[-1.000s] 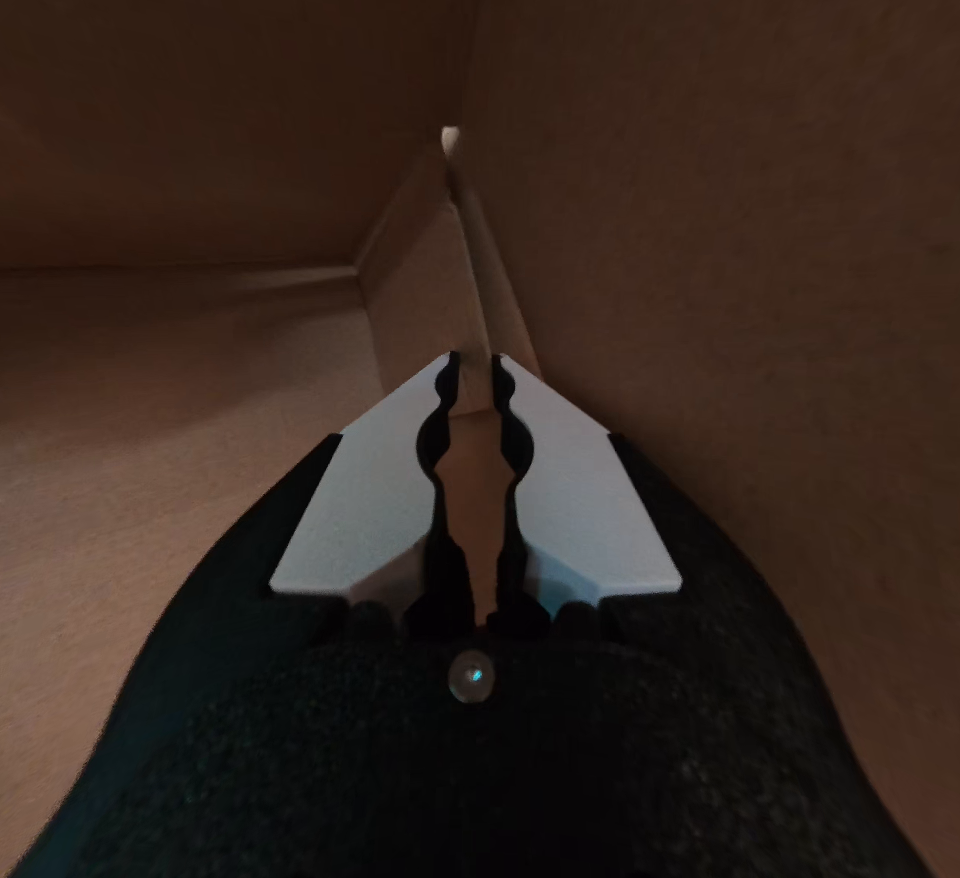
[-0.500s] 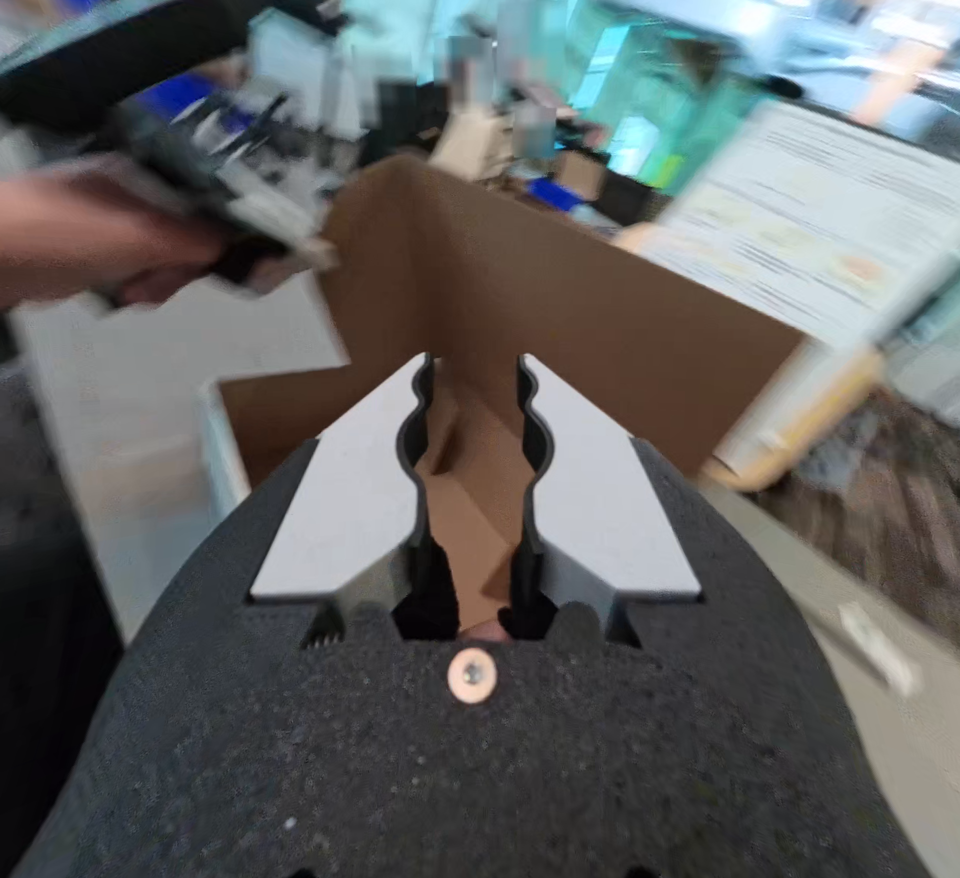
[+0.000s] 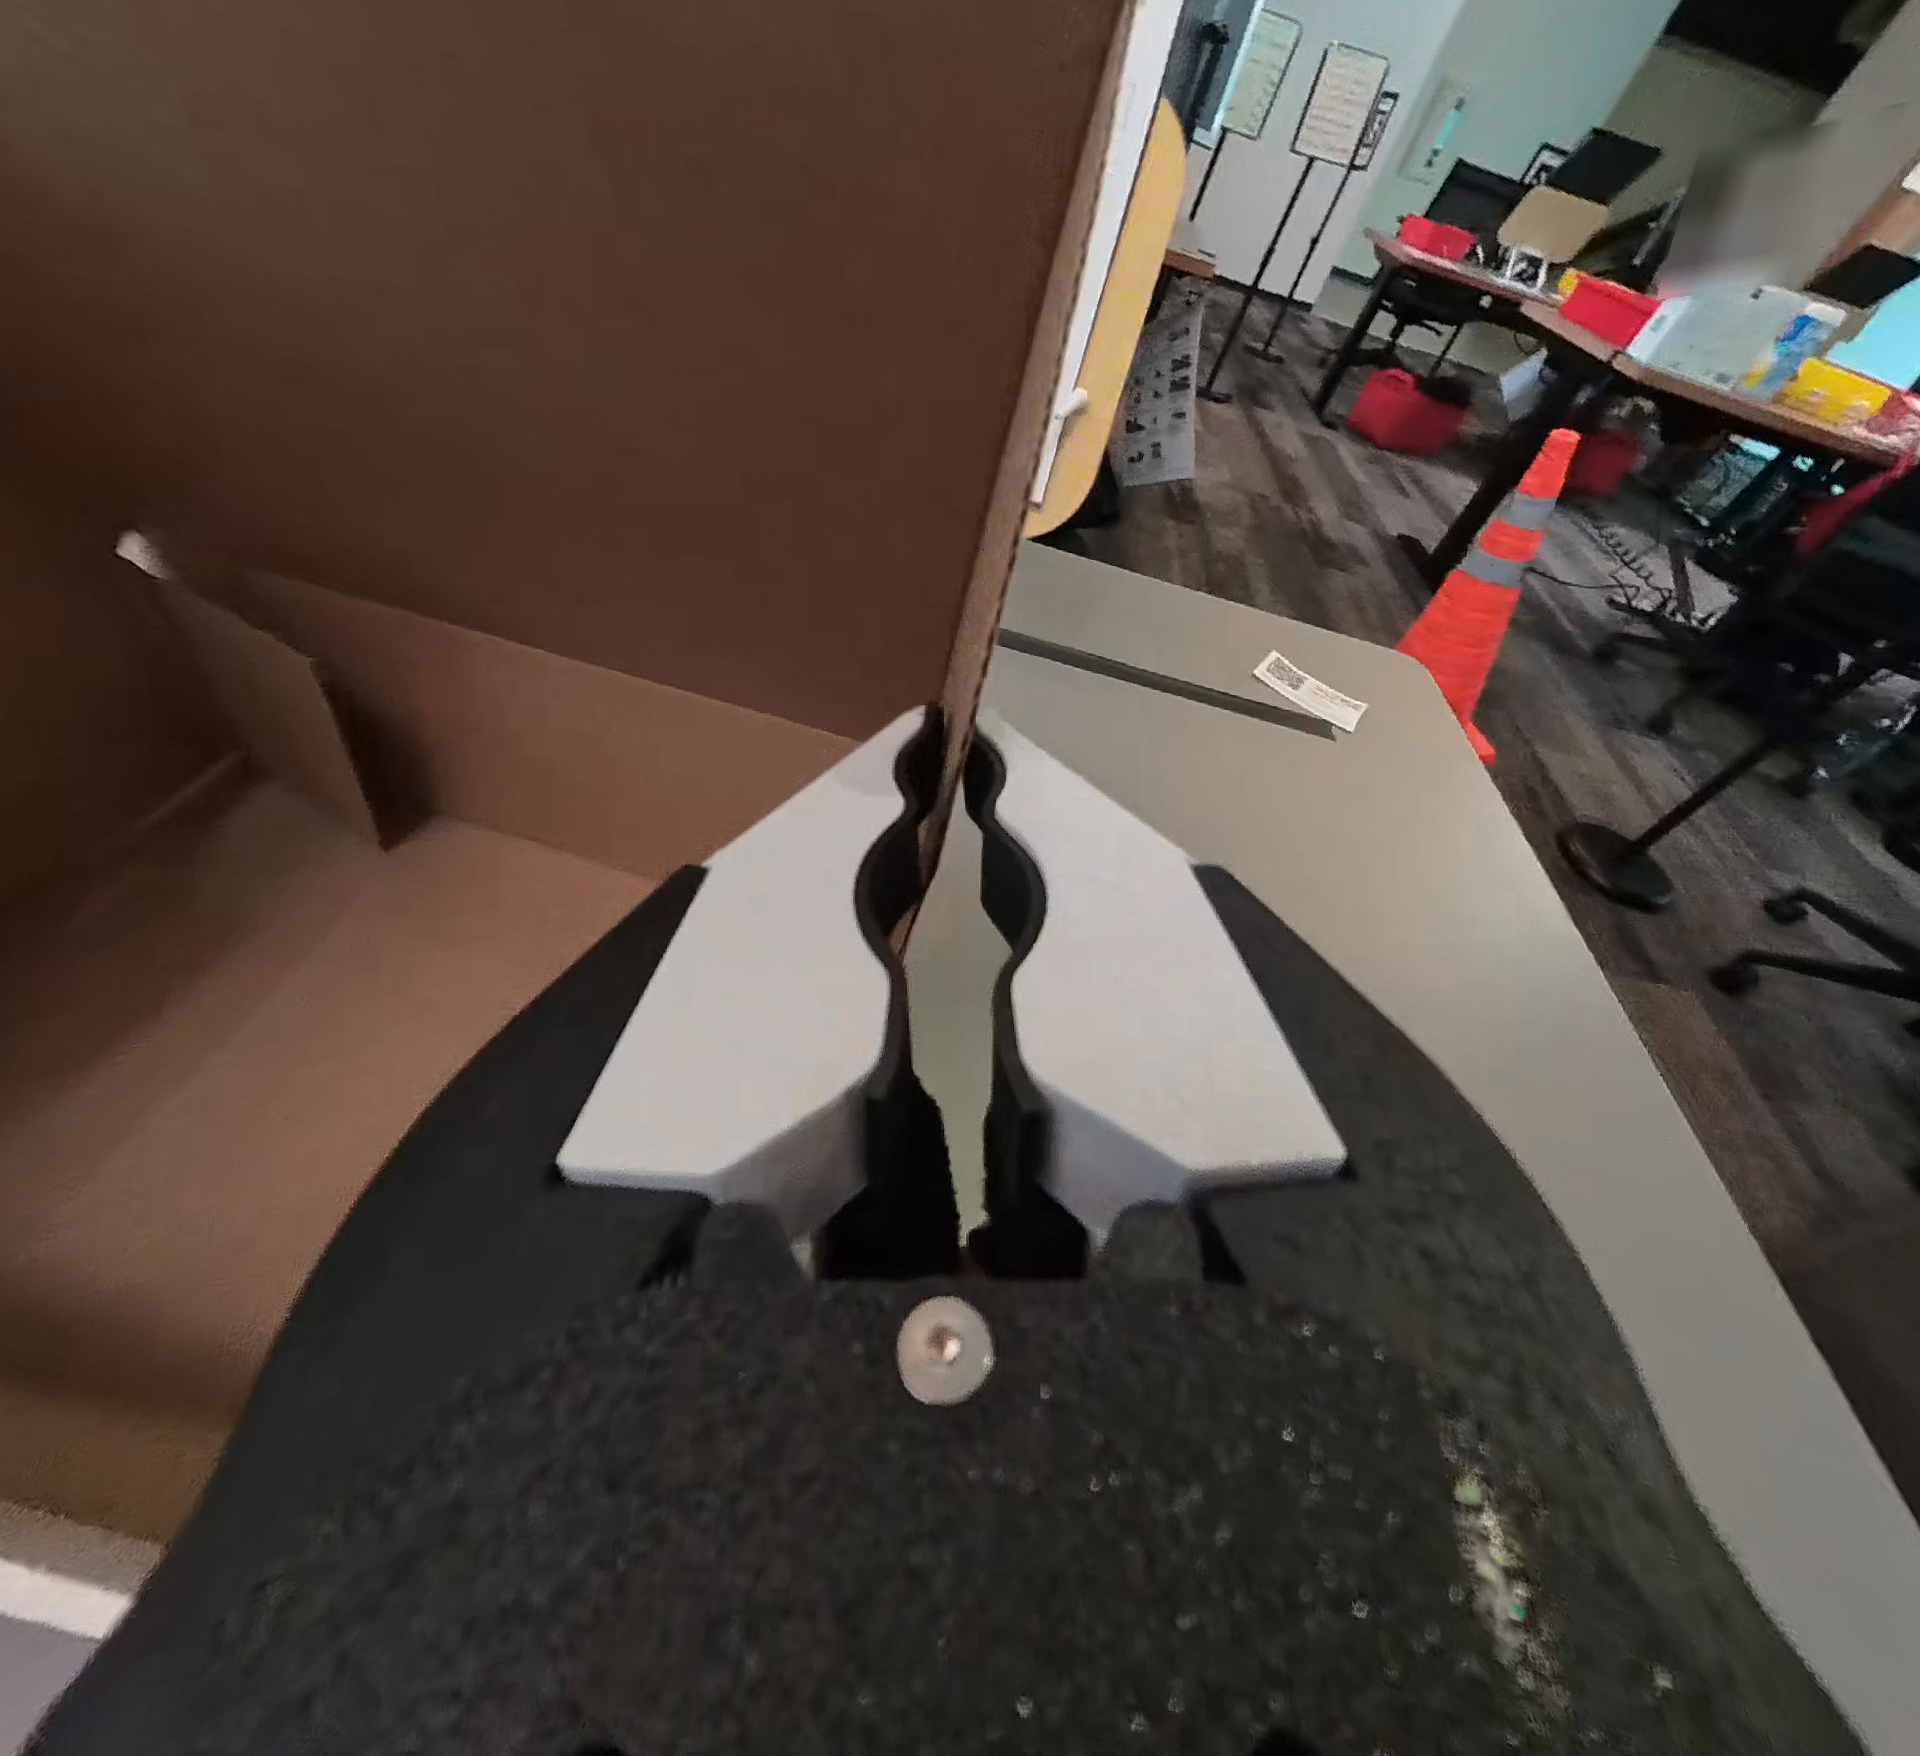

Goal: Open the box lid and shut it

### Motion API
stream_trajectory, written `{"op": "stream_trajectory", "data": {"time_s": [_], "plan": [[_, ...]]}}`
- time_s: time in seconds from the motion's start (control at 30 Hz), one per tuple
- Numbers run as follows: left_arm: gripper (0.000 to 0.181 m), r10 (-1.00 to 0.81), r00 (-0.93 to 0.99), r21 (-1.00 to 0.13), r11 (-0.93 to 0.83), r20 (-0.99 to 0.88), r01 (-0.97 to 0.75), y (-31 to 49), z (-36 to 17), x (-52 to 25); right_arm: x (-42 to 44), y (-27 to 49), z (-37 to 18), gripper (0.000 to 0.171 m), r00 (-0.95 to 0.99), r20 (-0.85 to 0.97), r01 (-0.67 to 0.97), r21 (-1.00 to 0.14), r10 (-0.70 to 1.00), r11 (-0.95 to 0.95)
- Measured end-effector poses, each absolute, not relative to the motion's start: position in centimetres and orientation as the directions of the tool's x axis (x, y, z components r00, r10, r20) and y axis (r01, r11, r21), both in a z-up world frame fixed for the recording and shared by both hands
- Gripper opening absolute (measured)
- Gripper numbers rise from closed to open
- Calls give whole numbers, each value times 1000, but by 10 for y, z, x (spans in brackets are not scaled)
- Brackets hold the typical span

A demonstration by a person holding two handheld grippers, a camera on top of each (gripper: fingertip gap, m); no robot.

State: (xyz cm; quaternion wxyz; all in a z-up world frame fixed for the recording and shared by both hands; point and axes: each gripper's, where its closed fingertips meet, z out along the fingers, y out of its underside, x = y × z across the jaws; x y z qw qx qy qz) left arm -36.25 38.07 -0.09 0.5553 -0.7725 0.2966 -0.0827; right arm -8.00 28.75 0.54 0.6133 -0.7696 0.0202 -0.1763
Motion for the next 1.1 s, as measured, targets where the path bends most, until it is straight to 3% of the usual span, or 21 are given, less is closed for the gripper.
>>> {"op": "stream_trajectory", "data": {"time_s": [0.1,0.2,0.37,0.53,0.63,0.83,0.9,1.0,1.1], "plan": [[3,-556,808,-916,-193,-194,-353,378,1,-361,-78,287,2,2,943,220,154,-954,-251,-258],[20,-550,814,-922,-192,-184,-337,375,2,-367,-77,288,3,2,938,232,164,-952,-260,-258],[20,-562,812,-939,-169,-159,-301,357,18,-384,-77,292,3,2,933,248,181,-949,-260,-258],[19,-792,611,-964,-154,-11,-217,302,33,-312,-76,291,3,2,933,257,191,-948,-254,-256],[21,-927,374,-915,-136,-17,-379,277,-4,-230,-76,291,3,2,933,258,193,-947,-250,-258],[28,-969,204,-710,-45,-141,-703,326,-103,-135,-75,291,3,2,939,246,182,-948,-241,-259],[26,-974,184,-663,-52,-130,-746,334,-125,-121,-74,292,3,2,942,237,174,-950,-236,-260],[13,-936,232,-609,-24,-266,-793,360,-146,-116,-74,294,4,2,947,224,162,-951,-229,-263],[14,-889,334,-639,-64,-312,-766,381,-146,-116,-74,294,4,2,952,210,148,-952,-224,-266]]}}
